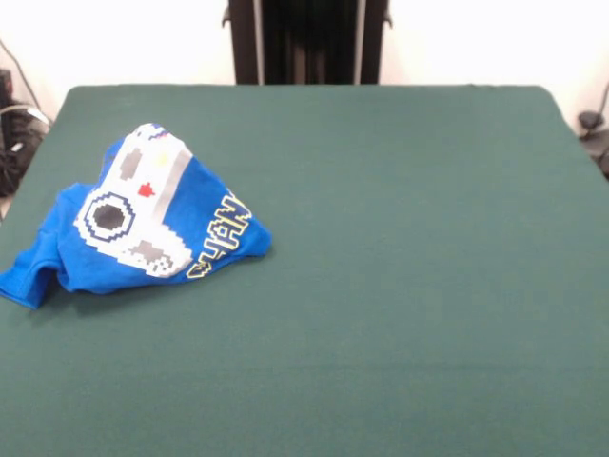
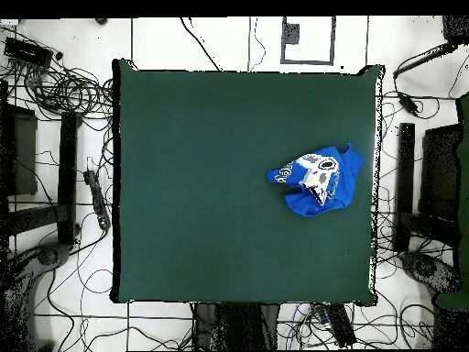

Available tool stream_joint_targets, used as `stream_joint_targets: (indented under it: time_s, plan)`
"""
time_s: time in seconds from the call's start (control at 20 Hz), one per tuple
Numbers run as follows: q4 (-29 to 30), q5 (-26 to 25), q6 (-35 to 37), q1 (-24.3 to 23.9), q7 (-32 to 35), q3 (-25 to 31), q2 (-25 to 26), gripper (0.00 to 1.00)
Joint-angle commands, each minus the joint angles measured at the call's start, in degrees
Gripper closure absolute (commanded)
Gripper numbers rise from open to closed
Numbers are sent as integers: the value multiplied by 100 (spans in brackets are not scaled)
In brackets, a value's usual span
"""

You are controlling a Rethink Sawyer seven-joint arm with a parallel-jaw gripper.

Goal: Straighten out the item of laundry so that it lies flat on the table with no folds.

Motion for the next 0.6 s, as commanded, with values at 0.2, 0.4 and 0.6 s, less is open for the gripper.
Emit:
stream_joint_targets:
  time_s: [0.2,0.4,0.6]
  plan:
    - [1108,-33,185,774,-1110,704,-135,100]
    - [984,-199,377,1077,-561,372,-138,100]
    - [1000,-193,258,641,-1472,359,-182,100]
